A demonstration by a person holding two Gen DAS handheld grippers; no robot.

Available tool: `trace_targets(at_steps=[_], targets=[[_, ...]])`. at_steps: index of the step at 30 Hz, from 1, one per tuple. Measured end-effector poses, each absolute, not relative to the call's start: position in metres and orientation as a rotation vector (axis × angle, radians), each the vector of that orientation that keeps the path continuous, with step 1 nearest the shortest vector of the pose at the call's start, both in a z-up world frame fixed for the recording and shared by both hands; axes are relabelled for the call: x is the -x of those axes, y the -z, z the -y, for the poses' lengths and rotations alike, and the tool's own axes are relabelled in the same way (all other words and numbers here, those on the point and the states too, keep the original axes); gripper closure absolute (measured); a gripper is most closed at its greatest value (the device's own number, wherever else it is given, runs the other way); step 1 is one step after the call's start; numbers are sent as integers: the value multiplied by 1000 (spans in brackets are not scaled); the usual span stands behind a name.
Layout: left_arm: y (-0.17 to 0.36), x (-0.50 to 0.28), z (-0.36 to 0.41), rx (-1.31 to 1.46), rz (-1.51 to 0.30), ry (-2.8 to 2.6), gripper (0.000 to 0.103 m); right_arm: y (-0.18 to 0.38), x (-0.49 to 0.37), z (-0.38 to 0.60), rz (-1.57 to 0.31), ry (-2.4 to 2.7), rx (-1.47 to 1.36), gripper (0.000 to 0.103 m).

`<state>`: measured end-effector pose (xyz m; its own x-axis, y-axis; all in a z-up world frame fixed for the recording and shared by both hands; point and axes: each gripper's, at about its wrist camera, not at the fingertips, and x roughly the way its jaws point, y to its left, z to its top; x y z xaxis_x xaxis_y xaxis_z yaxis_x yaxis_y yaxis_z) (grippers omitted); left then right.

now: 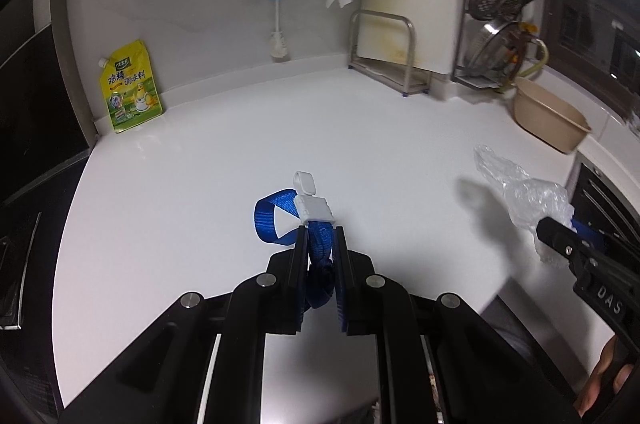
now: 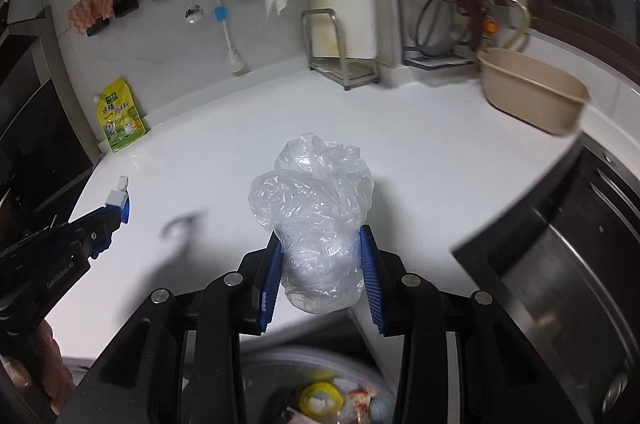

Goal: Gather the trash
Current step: 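Carry lanyard and plastic bag over the trash bin and open both tools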

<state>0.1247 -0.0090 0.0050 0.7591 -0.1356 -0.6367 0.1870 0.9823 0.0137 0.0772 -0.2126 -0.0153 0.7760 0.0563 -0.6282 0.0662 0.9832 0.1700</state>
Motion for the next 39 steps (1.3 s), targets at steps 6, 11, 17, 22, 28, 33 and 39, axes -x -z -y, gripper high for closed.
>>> trace_targets(at_steps=[6, 11, 17, 22, 28, 33, 39], targets=[[-3, -79, 21, -85, -688, 232, 90, 21, -13, 214, -663, 50, -219, 67], [3, -48, 29, -83, -692, 258, 90, 26, 29, 215, -628, 59, -261, 67], [3, -18, 36, -94, -687, 283, 90, 33, 56, 211, -633, 51, -267, 67], [7, 0, 41, -103, -688, 294, 91, 35, 78, 211, -629, 46, -259, 67], [16, 10, 44, -120, -702, 300, 90, 47, 94, 211, -644, 42, -239, 67], [21, 17, 47, -126, -699, 306, 90, 56, 102, 214, -660, 38, -241, 67], [26, 19, 49, -134, -708, 324, 90, 64, 107, 217, -680, 56, -241, 66]])
